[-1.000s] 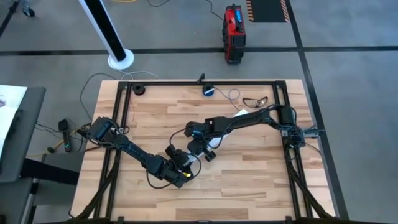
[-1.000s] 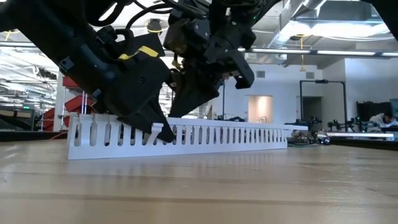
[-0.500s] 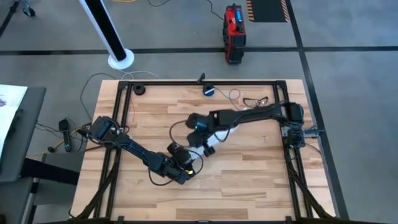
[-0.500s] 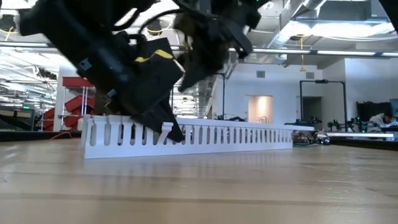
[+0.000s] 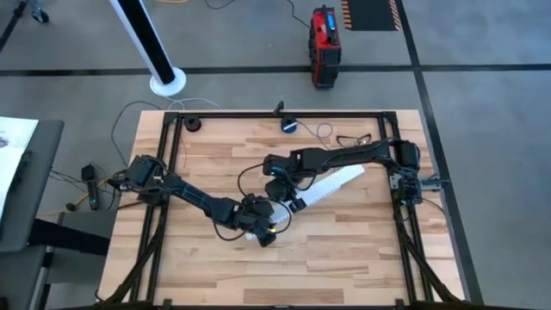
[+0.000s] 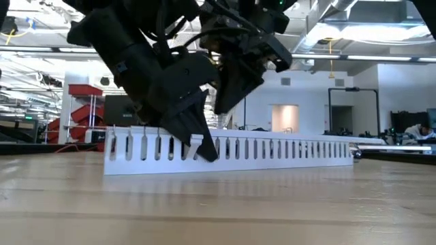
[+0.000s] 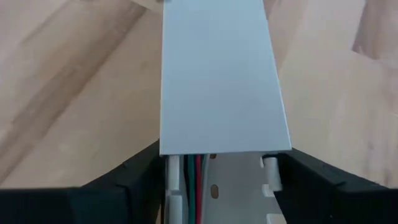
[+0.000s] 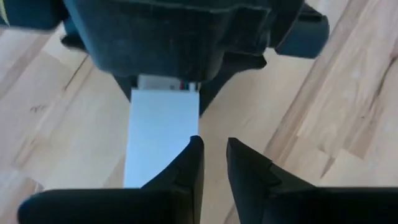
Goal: Ziptie cables
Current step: Close the white cable duct
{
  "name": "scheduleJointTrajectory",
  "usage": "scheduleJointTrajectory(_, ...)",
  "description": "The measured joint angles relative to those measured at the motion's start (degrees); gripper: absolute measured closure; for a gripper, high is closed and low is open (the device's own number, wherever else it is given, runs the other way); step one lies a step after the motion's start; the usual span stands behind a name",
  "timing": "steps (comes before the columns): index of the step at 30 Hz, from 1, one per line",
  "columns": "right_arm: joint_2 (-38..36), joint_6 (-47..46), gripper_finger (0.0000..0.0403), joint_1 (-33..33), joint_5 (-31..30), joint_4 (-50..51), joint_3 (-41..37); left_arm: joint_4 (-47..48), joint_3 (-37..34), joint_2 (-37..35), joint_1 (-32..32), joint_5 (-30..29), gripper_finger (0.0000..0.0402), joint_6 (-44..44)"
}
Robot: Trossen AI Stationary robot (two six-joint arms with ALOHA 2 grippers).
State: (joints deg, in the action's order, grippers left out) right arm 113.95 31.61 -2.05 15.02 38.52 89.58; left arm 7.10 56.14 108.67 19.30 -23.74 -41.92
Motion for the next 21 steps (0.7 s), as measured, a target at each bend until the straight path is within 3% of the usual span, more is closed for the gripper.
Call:
scheduleJointTrajectory(4, 0.0, 1.69, 0.0329, -0.68, -0.01, 3.73, -0.02, -1.16, 0.0, 0.12, -0.47, 4.89, 0.013, 0.5)
scheduleJointTrajectory(12, -1.43, 3.37, 0.0315, -3.46, 0.01, 8.22, -0.02, -0.92, -0.06, 0.1, -0.6, 6.63, 0.0109, 0.2)
scheduleJointTrajectory(21, -9.53, -1.3, 0.0314, -6.07, 2.55, 9.58, 0.04, -6.11, 2.35, 0.66, -1.05, -2.08, 0.0107, -3.4)
